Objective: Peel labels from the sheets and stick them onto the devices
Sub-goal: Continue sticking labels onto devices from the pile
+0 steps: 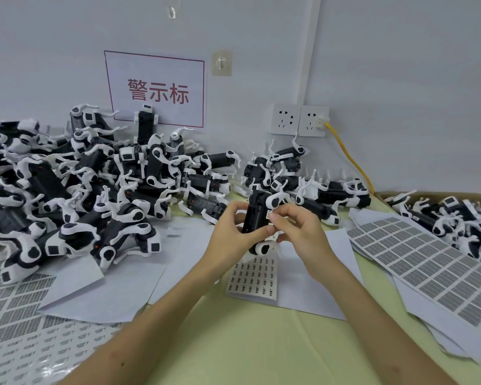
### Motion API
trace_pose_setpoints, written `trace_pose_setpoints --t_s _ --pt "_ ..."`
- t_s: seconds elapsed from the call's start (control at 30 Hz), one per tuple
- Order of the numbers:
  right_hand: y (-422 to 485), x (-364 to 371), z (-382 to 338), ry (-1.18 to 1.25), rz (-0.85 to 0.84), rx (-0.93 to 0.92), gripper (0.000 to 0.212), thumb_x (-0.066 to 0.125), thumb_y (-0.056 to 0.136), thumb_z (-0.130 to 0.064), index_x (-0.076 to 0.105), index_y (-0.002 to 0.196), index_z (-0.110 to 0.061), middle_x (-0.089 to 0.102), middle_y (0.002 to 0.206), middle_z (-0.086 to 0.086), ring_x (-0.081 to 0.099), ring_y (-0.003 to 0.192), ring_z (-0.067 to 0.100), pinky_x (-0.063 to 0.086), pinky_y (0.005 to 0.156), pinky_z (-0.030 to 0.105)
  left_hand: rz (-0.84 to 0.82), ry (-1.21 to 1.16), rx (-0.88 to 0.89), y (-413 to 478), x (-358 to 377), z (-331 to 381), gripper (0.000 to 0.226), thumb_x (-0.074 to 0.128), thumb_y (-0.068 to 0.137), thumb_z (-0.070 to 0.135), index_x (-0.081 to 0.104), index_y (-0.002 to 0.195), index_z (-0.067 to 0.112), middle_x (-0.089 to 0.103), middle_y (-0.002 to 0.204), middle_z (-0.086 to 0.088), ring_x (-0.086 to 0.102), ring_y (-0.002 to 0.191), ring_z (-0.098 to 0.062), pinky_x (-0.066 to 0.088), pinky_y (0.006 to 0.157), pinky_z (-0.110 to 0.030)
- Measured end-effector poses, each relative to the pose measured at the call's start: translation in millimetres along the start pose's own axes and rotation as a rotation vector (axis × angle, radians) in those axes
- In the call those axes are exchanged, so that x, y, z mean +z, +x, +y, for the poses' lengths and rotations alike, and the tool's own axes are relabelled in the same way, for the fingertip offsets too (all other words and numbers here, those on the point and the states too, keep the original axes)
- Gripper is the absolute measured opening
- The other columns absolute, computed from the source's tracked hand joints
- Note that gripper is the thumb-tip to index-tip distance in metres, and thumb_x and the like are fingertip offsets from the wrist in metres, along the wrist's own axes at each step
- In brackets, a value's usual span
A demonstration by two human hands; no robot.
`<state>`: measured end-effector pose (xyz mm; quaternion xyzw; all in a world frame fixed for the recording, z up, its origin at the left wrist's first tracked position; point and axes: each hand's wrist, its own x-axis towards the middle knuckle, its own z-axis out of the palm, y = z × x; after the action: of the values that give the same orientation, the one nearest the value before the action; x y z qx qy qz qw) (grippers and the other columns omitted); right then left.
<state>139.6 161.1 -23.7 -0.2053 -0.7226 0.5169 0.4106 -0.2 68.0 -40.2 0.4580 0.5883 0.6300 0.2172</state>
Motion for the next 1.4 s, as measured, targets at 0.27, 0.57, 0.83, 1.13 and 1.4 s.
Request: trace_pose_setpoints --t_s 0.27,0.57,0.83,1.13,1.4 --pt "0 3 1 -0.007 0.031 -0.013 0.009 0.068 0.097 -0.013 0.071 0.088 -0.015 0.071 0.072 -0.001 0.07 0.073 0.01 0.057 0.066 0.024 0.016 0.044 0.023 -1 1 -1 0.053 0.092 0.077 0.038 0.058 0.118 0.032 0.076 0.109 0.004 0.075 0.097 -0.014 0.062 0.088 -0.04" --pt "-1 6 3 -0.031 0.077 -0.029 0.011 0.068 0.096 -0.009 0.07 0.085 -0.01 0.068 0.073 -0.007 0.07 0.07 0.011 0.06 0.066 0.027 0.041 0.121 0.067 -3 2 -1 0.052 0.09 0.076 0.041 0.056 0.114 0.035 0.073 0.112 0.011 0.072 0.102 -0.013 0.061 0.088 -0.044" --pt "0 3 6 -0.072 0.116 0.021 0.032 0.076 0.092 -0.017 0.059 0.069 -0.001 0.066 0.064 0.0 0.068 0.062 0.011 0.058 0.066 0.028 0.038 0.178 0.075 -6 2 0 0.056 0.085 0.069 0.051 0.052 0.112 0.04 0.071 0.11 0.016 0.071 0.096 -0.004 0.061 0.081 -0.034" --pt "-1 6 -2 -0.08 0.048 0.099 0.036 0.055 0.105 -0.02 0.067 0.072 -0.011 0.067 0.07 -0.004 0.059 0.067 0.012 0.048 0.062 0.024 0.014 -0.146 -0.201 -1 1 7 0.041 0.08 0.091 0.03 0.063 0.124 0.014 0.076 0.117 -0.011 0.075 0.106 -0.024 0.057 0.101 -0.044" --pt "-4 10 -4 -0.075 -0.033 0.093 0.034 0.055 0.102 -0.014 0.069 0.071 -0.014 0.069 0.073 -0.002 0.06 0.068 0.013 0.047 0.059 0.022 0.011 -0.219 -0.313 1 2 13 0.044 0.068 0.097 0.047 0.068 0.114 0.006 0.073 0.103 -0.017 0.073 0.087 -0.028 0.06 0.092 -0.055"
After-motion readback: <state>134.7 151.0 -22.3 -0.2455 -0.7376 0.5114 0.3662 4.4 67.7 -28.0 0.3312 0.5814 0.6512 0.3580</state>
